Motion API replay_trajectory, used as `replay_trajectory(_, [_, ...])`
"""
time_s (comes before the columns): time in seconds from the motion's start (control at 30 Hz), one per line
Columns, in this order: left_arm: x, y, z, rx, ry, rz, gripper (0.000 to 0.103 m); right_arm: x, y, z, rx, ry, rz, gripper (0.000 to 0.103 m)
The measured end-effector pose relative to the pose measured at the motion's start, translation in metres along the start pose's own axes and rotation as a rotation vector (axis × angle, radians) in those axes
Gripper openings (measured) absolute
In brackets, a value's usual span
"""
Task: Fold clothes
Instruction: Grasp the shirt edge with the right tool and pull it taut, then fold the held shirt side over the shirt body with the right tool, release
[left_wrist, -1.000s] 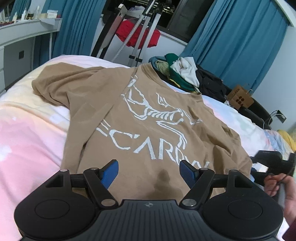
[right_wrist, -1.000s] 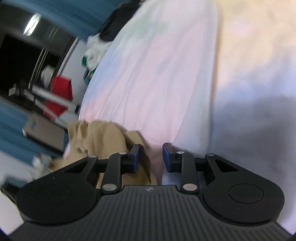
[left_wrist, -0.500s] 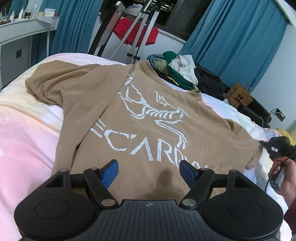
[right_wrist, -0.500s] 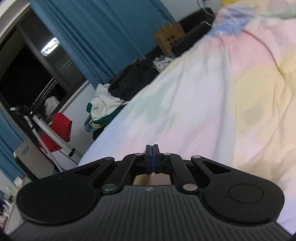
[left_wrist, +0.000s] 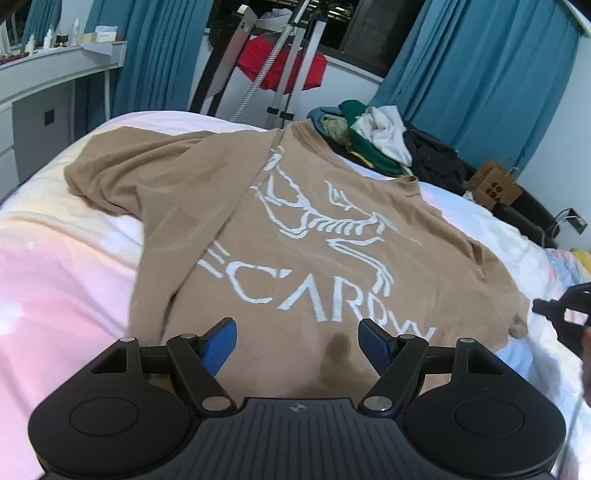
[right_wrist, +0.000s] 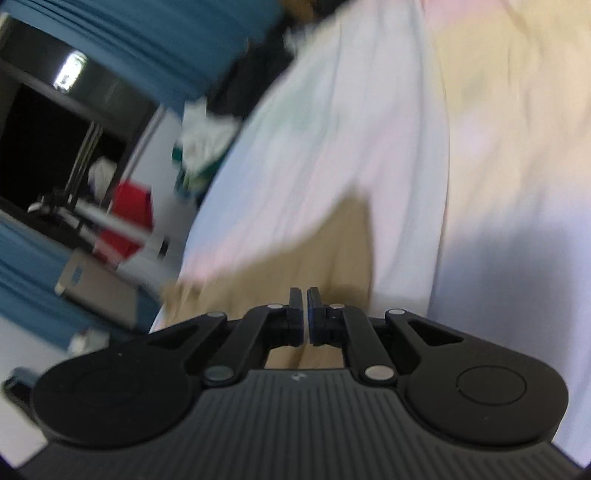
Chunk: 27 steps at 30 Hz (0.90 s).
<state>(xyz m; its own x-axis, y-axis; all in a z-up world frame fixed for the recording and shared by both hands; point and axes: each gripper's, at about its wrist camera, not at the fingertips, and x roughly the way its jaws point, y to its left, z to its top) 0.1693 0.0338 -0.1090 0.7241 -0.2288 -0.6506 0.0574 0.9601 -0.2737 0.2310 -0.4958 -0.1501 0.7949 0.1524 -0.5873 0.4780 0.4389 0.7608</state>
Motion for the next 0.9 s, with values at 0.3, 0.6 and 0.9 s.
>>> replay_trajectory(0.3, [-0.009,0.011,0.003,-0.036,-0.010,0.012,0.075,0.014,-0.020,-0.057,0.273,0.141,0.029,0.026])
replay_trajectory(0.6, [-0.004,0.016,0.006,-0.067,-0.013,0.010,0.075,0.014,-0.031,-0.056,0.326,-0.082,0.035,0.013])
replay_trajectory(0.9, [-0.004,0.015,0.005,-0.069,-0.008,0.001,0.075,-0.033,-0.024,-0.034,0.170,-0.267,-0.093,0.005])
